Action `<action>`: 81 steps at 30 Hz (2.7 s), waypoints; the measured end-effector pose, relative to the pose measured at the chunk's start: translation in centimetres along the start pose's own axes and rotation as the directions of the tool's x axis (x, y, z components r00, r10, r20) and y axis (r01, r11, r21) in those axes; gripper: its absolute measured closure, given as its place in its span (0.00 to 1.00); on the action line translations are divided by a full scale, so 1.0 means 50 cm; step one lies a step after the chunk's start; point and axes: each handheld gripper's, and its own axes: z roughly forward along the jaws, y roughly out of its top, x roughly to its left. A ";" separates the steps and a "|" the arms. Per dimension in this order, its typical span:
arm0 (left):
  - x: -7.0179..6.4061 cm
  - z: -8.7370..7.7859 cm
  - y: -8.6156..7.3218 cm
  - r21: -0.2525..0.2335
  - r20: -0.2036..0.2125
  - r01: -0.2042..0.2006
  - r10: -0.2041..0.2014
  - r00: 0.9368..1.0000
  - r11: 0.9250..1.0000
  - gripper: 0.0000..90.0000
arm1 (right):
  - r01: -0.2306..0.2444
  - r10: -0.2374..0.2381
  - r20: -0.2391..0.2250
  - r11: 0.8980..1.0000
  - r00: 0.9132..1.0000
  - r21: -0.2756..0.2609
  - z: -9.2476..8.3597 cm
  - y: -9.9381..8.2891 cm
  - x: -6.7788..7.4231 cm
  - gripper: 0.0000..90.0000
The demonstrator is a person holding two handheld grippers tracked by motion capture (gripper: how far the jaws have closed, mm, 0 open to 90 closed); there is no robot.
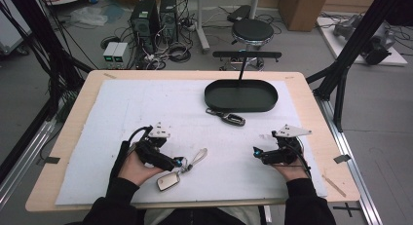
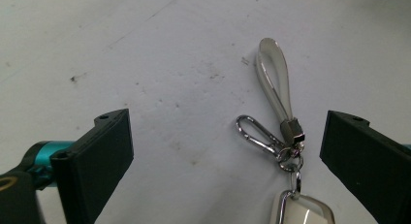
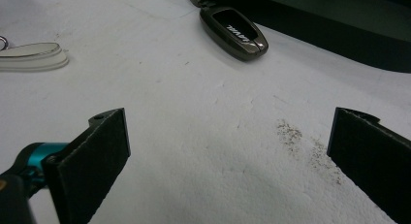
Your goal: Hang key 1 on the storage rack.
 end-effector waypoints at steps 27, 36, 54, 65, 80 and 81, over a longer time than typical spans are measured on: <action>-0.087 0.113 0.043 0.103 0.082 -0.090 0.081 0.993 0.991 0.28 | 0.001 -0.001 -0.002 1.000 1.000 -0.024 -0.005 -0.002 -0.003 0.01; -0.087 0.116 0.043 0.106 0.065 -0.090 0.084 0.994 0.990 0.43 | 0.000 0.000 0.002 1.000 1.000 -0.024 -0.007 -0.004 -0.004 0.01; -0.083 0.127 0.031 0.101 0.037 -0.019 0.016 0.999 0.995 0.95 | 0.002 -0.001 0.005 1.000 1.000 -0.010 -0.008 -0.004 -0.001 0.01; -0.043 0.094 0.035 -0.005 0.128 -0.057 0.057 0.990 0.998 0.96 | 0.029 -0.029 0.012 0.999 1.000 -0.021 -0.009 -0.003 0.000 0.01; 0.043 0.044 0.047 -0.238 0.356 0.194 -0.100 0.929 0.952 0.96 | 0.028 -0.028 0.011 0.999 1.000 -0.040 -0.010 -0.003 0.000 0.01; 0.048 0.041 0.050 -0.241 0.357 0.193 -0.098 0.929 0.951 0.96 | 0.025 -0.025 0.011 0.999 1.000 -0.037 -0.011 -0.004 0.000 0.01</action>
